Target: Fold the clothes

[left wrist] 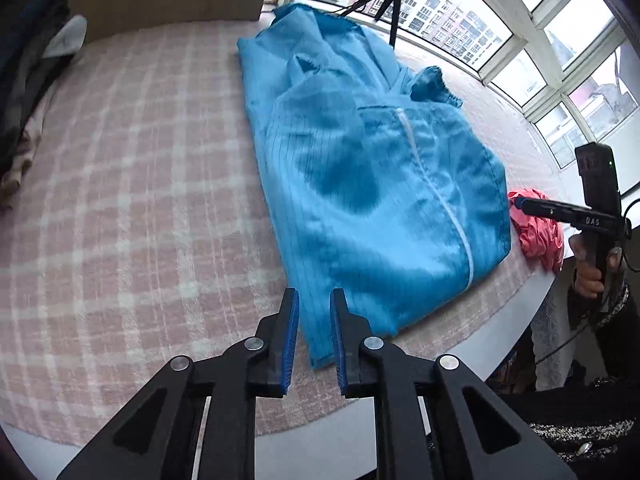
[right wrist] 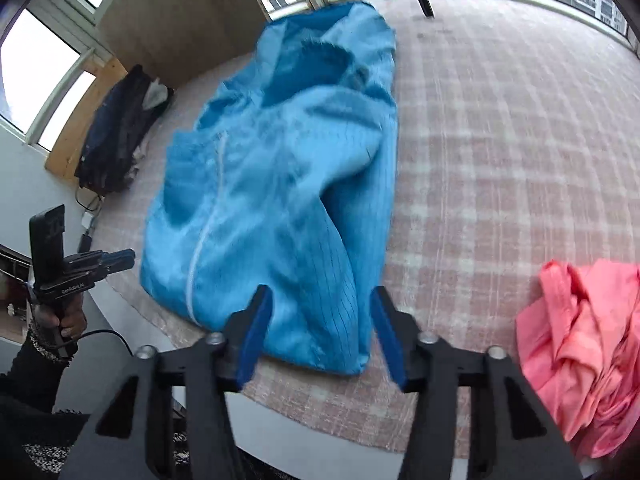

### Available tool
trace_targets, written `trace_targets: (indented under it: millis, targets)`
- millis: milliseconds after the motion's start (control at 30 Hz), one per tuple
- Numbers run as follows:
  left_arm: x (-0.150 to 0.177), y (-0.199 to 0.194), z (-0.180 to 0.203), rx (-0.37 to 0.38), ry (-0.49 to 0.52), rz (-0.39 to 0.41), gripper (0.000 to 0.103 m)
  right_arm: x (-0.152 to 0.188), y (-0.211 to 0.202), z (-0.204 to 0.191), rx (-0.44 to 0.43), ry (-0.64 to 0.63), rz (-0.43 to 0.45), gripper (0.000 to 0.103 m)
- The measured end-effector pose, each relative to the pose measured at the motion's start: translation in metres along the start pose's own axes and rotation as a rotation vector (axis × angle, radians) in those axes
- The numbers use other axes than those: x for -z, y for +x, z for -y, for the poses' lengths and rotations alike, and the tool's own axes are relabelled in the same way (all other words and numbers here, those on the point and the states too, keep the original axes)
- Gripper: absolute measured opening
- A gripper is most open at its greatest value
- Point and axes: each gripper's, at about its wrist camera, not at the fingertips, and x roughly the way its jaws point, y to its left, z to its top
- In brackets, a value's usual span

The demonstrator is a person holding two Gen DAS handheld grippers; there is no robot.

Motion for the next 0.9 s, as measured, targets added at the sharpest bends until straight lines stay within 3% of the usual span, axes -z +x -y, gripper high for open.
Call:
trace_targets:
  millis: [100,200,333,400,433,467,533,600,667,767,833,900]
  targets:
    - [-0.022,-0.003,0.019,0.038,0.091,0.040,0.016,-0.030,0.012,0.013,-0.047,0.026,0.015,0.065]
    - [-0.039,0.022,0.039,0.070,0.163,0.004,0.016,-0.060,0.026,0.027,-0.098,0.054,0.024,0.065]
    - [-0.048,0.060,0.041,0.074,0.147,-0.053,0.016,-0.083,0.063,0.037,-0.183,0.083,-0.047,0.062]
    - [-0.048,0.077,0.037,0.060,0.133,-0.083,0.016,-0.087,0.066,0.027,-0.198,0.011,-0.041,0.015]
    - [-0.048,0.083,0.034,0.057,0.131,-0.096,0.016,-0.090,0.066,0.022,-0.197,-0.030,-0.034,0.012]
    - [-0.048,0.087,0.032,0.054,0.124,-0.104,0.016,-0.091,0.065,0.019,-0.149,-0.088,-0.017,0.012]
    - [-0.051,0.085,0.027,0.065,0.104,-0.103,0.016,-0.095,0.076,0.022,-0.052,-0.135,-0.062,0.015]
    - [-0.059,0.075,0.024,0.063,0.100,-0.069,0.016,-0.098,0.076,0.030,-0.042,-0.101,-0.093,0.030]
    - [-0.070,0.064,0.020,0.057,0.102,-0.029,0.016,-0.100,0.069,0.035,-0.041,-0.076,-0.095,0.036]
    - [-0.090,0.062,0.012,0.018,0.125,0.011,0.016,-0.102,0.041,0.036,0.004,-0.075,-0.008,0.048]
    - [-0.103,0.071,0.007,0.005,0.133,0.026,0.016,-0.103,0.023,0.032,0.095,-0.079,0.069,0.048]
    - [-0.116,0.084,0.002,-0.023,0.133,0.040,0.016,-0.103,0.009,0.022,0.083,-0.095,0.137,0.048]
